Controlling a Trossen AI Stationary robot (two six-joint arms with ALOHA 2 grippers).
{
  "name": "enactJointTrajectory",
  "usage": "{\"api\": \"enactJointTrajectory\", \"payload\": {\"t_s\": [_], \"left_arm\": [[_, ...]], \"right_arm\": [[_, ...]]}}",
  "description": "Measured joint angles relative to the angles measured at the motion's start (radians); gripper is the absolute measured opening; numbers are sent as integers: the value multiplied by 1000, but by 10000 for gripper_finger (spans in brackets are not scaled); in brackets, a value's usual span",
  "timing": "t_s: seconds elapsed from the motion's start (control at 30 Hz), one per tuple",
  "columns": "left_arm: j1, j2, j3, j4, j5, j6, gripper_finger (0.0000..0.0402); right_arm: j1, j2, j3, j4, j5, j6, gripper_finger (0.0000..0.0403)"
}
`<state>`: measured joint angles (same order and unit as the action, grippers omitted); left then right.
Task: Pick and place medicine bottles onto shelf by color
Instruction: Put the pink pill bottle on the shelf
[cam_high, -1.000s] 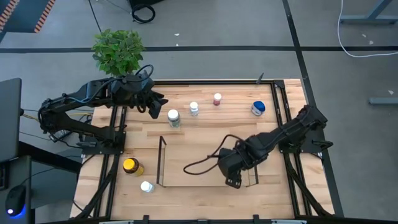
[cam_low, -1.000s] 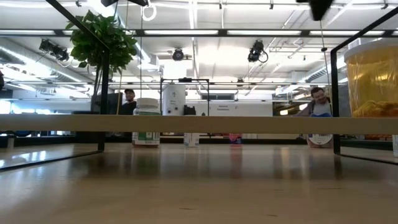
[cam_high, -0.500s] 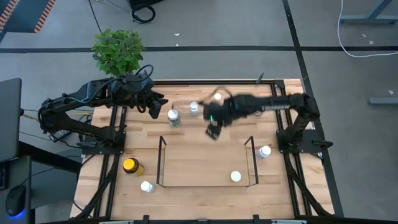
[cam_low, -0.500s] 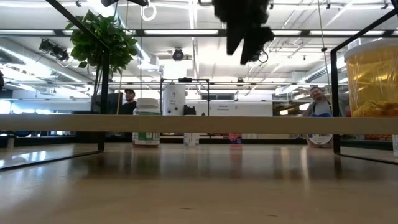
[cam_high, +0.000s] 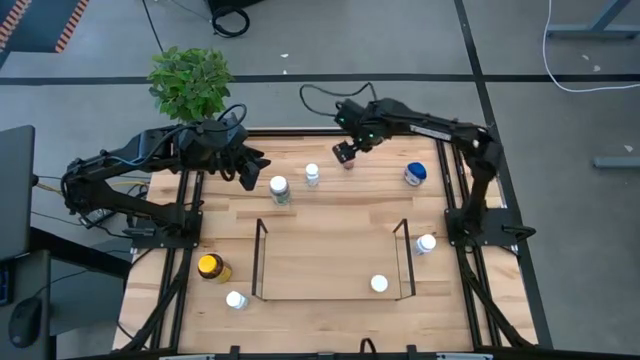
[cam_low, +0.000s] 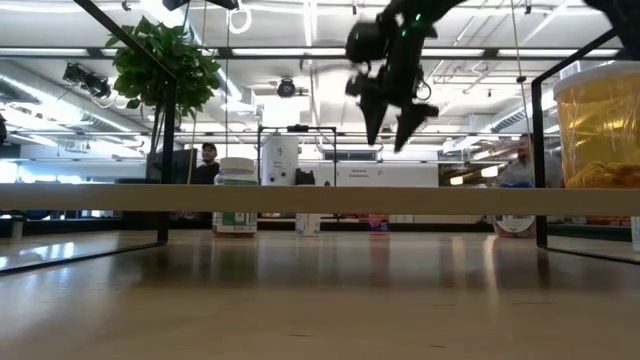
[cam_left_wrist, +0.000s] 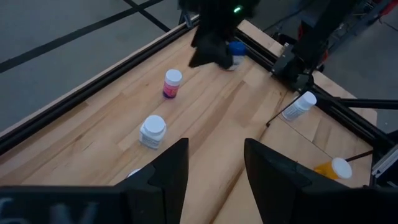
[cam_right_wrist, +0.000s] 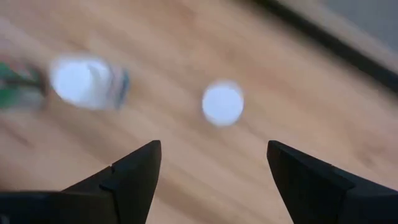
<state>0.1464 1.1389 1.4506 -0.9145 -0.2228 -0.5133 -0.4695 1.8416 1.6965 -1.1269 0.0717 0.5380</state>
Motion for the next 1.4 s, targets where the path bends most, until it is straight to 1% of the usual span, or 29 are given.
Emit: {"api": "enactJointTrajectory", "payload": {"t_s": [0.2, 0.47, 0.67, 0.9, 0.97, 1.07, 1.17, 1.23, 1.4], "left_arm": [[0, 0, 0, -5, 4, -21, 162], [0, 0, 0, -26, 7, -33, 162], [0, 0, 0, -29, 7, -33, 162], [0, 0, 0, -39, 7, -50, 162], [0, -1, 0, -47, 9, -56, 162], [0, 0, 0, -50, 10, -60, 162], [0, 0, 0, -49, 11, -60, 162], [0, 0, 0, -49, 10, -60, 162], [0, 0, 0, -49, 10, -60, 162]], "right_arm": [[-32, 109, 6, -21, -85, -21, 300], [-44, 150, 9, 15, -78, -19, 300], [-62, 170, 12, 111, -75, 3, 300], [-66, 216, 12, 88, -96, -7, 300], [-64, 233, 3, 82, -86, -17, 300], [-73, 214, 12, 90, -85, -26, 300], [-82, 222, 7, 86, -84, -26, 300], [-81, 222, 7, 98, -101, -26, 300], [-61, 219, 9, 133, -189, -23, 300]]}}
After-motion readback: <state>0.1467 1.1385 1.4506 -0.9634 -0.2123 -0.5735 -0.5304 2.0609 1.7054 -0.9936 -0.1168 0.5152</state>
